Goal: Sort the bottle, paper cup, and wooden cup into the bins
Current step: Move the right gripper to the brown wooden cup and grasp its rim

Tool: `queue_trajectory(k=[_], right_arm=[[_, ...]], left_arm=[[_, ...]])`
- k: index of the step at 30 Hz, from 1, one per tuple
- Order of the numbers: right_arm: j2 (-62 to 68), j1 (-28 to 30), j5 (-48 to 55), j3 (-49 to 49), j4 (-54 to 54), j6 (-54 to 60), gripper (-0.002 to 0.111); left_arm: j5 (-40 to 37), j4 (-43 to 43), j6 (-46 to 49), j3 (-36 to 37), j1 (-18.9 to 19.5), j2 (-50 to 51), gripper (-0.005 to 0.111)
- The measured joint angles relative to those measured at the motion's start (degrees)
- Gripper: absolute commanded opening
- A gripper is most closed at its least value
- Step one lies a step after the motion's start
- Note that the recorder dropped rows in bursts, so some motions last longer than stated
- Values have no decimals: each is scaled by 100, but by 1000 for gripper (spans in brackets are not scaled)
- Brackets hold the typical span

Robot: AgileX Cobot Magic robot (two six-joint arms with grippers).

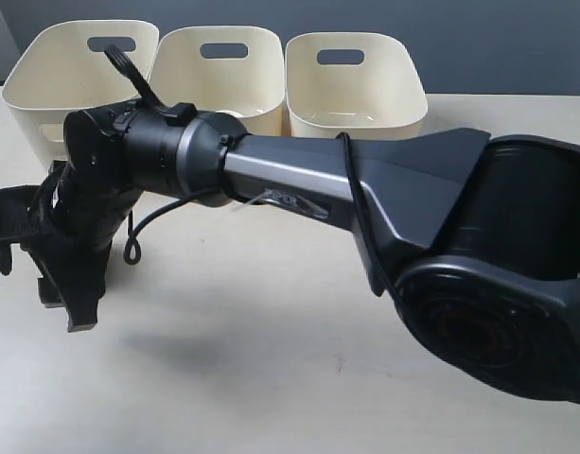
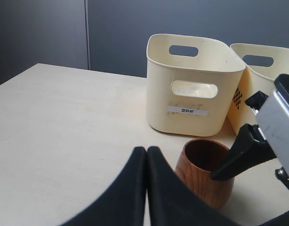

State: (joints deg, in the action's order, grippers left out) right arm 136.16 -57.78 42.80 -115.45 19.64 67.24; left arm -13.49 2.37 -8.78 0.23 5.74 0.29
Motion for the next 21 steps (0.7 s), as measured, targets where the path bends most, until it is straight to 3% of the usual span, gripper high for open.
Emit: queue_trajectory(k=[21], right_arm=[[-166,-5,-123,0,19,0,59]], left_arm=[[0,0,0,0,0,0,0]])
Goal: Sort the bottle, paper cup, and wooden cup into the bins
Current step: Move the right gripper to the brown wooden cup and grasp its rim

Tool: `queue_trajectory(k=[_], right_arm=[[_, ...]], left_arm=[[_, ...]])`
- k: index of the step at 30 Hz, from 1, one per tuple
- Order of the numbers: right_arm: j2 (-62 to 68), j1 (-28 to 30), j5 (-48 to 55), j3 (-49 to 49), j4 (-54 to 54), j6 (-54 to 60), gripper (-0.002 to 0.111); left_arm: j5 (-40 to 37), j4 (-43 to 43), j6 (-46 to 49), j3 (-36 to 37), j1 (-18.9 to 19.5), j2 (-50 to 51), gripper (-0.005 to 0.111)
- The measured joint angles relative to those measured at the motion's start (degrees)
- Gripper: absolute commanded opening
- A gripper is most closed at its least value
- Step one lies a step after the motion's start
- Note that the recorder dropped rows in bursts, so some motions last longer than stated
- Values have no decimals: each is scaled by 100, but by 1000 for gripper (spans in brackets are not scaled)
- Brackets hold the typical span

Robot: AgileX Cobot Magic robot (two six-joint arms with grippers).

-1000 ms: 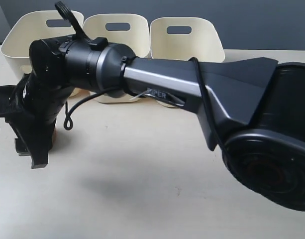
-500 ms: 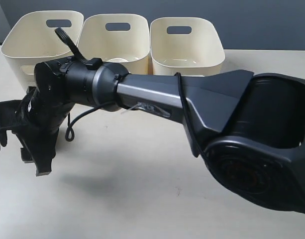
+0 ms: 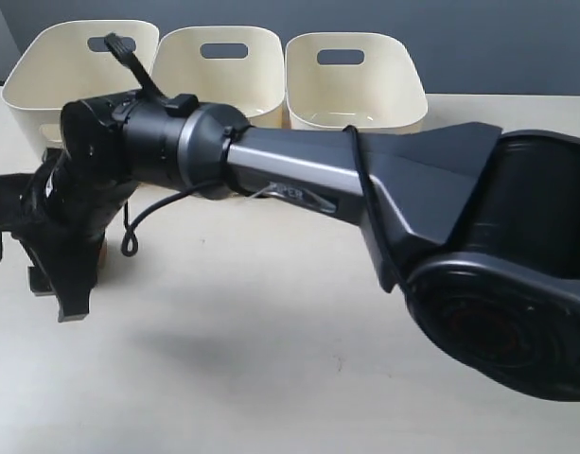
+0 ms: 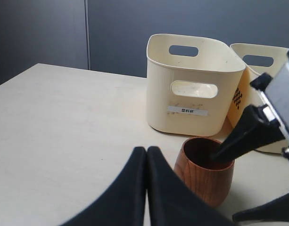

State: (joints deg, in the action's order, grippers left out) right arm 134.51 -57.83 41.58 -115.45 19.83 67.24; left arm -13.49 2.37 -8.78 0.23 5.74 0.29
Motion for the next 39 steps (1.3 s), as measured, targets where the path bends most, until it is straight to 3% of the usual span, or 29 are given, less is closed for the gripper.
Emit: queue_trajectory(k=[20,28,30,34,39], right_arm=[[304,157,-525,0,-15,0,59],[493,157,-549,0,-15,0,54],[505,157,-549,0,-15,0,44],[514,157,-549,0,-15,12,-1],[518,157,-448,0,-85,0,0]], left_arm=[[0,0,0,0,0,0,0],[0,0,0,0,0,0,0],[0,0,0,0,0,0,0],[0,0,0,0,0,0,0],[0,0,0,0,0,0,0]])
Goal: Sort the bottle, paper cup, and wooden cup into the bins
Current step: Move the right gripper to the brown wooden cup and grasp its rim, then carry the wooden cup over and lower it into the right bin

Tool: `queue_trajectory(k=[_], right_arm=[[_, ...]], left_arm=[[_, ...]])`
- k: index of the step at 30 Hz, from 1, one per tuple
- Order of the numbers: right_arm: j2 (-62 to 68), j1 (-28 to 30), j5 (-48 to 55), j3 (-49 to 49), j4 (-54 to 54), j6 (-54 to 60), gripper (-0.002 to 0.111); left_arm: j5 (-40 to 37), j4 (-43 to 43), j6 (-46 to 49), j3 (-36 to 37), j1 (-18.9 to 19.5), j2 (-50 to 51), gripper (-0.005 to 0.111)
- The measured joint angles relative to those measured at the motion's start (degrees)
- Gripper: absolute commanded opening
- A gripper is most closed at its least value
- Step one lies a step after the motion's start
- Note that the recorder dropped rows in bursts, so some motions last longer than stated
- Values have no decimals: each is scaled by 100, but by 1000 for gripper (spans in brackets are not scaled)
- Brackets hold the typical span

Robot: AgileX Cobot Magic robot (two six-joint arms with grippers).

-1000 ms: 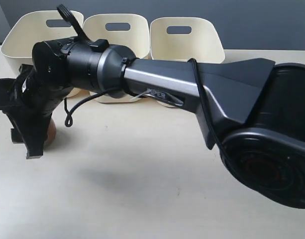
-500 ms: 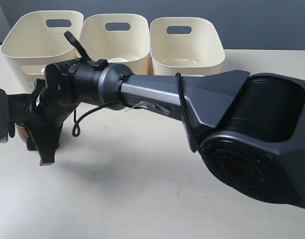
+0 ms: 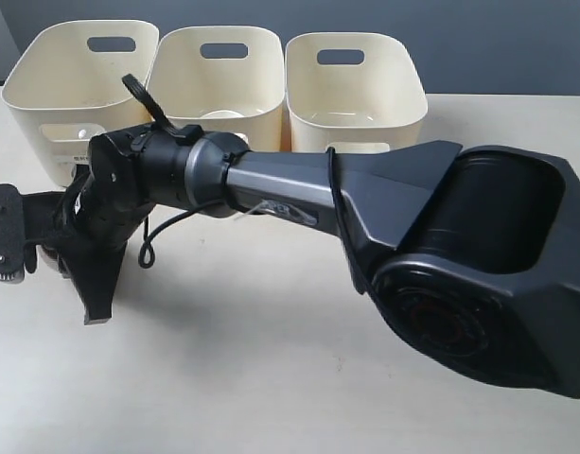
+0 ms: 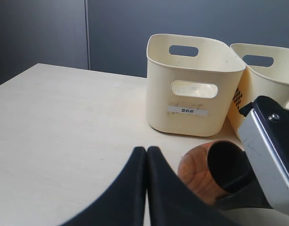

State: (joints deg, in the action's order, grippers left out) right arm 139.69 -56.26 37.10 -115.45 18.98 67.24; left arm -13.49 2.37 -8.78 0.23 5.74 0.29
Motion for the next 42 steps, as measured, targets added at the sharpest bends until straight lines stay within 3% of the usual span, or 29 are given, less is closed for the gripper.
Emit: queue_trajectory(k=[9,20,25,31,42], right_arm=[[-44,0,136,0,-300,-271,0],[-1193,96,672,0,-1469,-1638,0],[-1948,714,1368,0,-1533,-2502,0],[-2317,1180,1959,14,-1496,-2729,-1],[-3431,2130,1130,1886,-1068,-2687,-1]], left_arm=[[0,0,0,0,0,0,0],[0,0,0,0,0,0,0],[0,0,0,0,0,0,0],[0,0,0,0,0,0,0],[0,0,0,0,0,0,0]])
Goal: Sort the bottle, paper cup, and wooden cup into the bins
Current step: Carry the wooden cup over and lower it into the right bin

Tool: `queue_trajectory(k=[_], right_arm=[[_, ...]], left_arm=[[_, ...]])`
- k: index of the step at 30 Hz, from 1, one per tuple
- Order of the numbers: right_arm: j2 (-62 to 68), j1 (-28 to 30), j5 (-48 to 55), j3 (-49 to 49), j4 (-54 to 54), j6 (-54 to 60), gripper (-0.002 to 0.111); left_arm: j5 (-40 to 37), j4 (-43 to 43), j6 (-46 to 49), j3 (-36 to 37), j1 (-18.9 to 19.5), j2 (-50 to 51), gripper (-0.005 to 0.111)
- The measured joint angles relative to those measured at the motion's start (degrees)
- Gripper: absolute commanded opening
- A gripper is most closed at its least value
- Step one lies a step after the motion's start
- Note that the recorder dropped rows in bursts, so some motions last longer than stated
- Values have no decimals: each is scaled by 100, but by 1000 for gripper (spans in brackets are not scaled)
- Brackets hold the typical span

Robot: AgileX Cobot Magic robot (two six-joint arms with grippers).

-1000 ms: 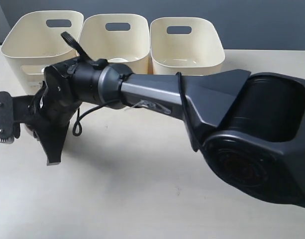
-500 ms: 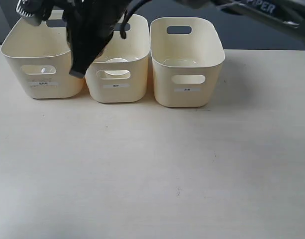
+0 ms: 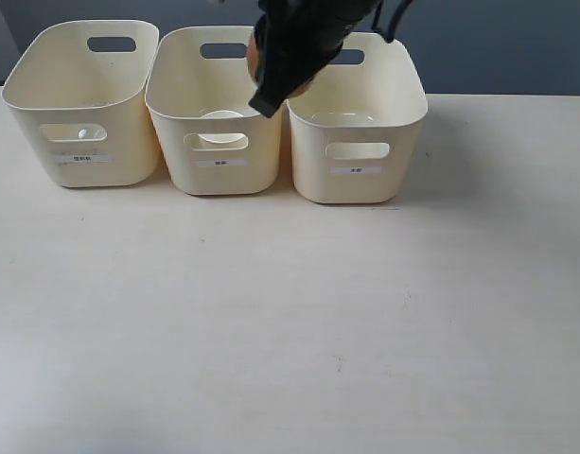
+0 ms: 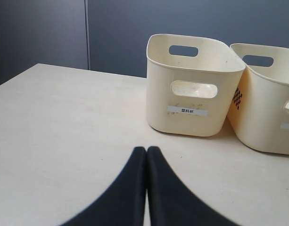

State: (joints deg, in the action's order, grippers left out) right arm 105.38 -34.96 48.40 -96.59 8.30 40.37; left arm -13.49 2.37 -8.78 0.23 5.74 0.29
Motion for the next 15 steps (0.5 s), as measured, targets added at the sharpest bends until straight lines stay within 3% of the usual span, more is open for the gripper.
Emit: queue_trajectory(k=[10,15], right_arm=[[-188,1339,-995,543,1323,1,-1],[307,1530,-1147,543,1494,-8,-1]], left_arm=[[0,0,0,0,0,0,0],[0,0,0,0,0,0,0]])
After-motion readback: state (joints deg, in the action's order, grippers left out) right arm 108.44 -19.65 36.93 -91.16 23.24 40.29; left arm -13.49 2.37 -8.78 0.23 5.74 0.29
